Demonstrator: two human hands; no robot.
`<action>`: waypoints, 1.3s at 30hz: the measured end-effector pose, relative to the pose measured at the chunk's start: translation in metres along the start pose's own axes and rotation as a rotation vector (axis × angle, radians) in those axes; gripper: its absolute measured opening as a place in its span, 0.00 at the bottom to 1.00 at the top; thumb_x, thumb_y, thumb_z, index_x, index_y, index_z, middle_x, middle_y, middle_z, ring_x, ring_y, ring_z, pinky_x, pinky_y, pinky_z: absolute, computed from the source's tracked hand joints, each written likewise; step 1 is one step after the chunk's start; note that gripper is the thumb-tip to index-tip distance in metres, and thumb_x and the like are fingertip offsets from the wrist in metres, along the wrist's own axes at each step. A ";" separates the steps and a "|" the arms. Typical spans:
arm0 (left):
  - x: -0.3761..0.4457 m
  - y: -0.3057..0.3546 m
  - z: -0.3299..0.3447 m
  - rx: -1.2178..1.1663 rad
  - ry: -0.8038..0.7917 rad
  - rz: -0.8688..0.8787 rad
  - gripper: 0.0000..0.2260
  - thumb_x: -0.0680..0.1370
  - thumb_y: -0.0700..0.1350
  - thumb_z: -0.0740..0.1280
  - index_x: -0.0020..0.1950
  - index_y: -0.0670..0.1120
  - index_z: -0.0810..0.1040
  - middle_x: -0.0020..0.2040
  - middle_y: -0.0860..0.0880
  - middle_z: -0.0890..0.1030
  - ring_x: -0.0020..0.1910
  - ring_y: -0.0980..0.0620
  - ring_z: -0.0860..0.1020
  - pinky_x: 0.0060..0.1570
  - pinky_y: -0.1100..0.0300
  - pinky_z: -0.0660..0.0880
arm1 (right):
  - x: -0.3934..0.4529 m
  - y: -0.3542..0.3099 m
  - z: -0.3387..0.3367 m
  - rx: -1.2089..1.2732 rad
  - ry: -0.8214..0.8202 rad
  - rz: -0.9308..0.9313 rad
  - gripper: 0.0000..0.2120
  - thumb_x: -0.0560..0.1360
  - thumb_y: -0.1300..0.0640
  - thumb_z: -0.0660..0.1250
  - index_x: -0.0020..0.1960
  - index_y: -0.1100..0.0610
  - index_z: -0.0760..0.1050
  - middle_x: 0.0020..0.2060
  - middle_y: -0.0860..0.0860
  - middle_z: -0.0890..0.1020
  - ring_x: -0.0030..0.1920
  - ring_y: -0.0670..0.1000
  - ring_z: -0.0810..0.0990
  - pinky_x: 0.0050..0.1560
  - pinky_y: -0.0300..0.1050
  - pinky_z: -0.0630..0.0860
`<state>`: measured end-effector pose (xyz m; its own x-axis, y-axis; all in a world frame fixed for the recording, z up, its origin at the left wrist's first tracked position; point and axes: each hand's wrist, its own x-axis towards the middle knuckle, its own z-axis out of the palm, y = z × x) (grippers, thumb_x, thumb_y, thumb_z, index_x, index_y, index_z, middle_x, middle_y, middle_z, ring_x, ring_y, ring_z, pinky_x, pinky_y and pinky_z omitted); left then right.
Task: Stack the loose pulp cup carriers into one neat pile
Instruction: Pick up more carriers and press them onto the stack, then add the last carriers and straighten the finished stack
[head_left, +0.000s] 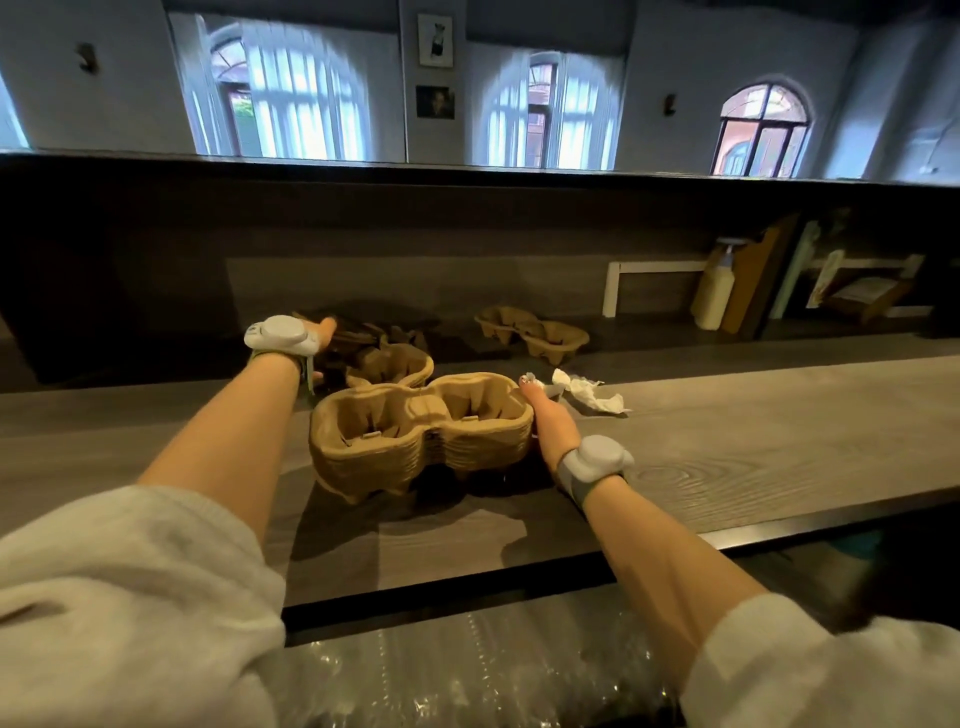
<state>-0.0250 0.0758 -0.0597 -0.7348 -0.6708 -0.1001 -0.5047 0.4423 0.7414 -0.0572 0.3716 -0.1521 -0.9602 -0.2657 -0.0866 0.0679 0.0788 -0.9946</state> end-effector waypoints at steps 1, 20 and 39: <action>0.001 0.000 0.000 0.008 0.035 0.017 0.26 0.82 0.56 0.55 0.71 0.38 0.65 0.58 0.39 0.73 0.37 0.45 0.73 0.38 0.56 0.72 | 0.001 0.000 0.000 0.007 0.005 0.003 0.20 0.72 0.34 0.60 0.40 0.48 0.81 0.53 0.51 0.84 0.60 0.55 0.77 0.70 0.55 0.67; -0.041 0.002 -0.032 -0.653 -0.085 0.032 0.09 0.80 0.41 0.63 0.39 0.44 0.72 0.36 0.48 0.72 0.34 0.56 0.71 0.26 0.68 0.73 | -0.028 -0.004 0.012 -0.093 -0.015 -0.004 0.24 0.75 0.39 0.61 0.61 0.55 0.79 0.51 0.50 0.80 0.56 0.51 0.75 0.62 0.45 0.67; -0.159 -0.009 -0.023 -0.687 -0.370 0.059 0.09 0.81 0.46 0.62 0.53 0.44 0.79 0.39 0.47 0.80 0.39 0.52 0.79 0.44 0.57 0.77 | -0.059 -0.125 0.063 -0.832 -0.095 -0.452 0.16 0.80 0.52 0.61 0.65 0.55 0.76 0.59 0.52 0.81 0.59 0.53 0.79 0.61 0.48 0.76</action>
<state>0.1073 0.1647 -0.0353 -0.9160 -0.3620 -0.1727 -0.1549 -0.0779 0.9849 0.0084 0.3170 -0.0262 -0.8198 -0.5123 0.2560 -0.5545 0.5984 -0.5783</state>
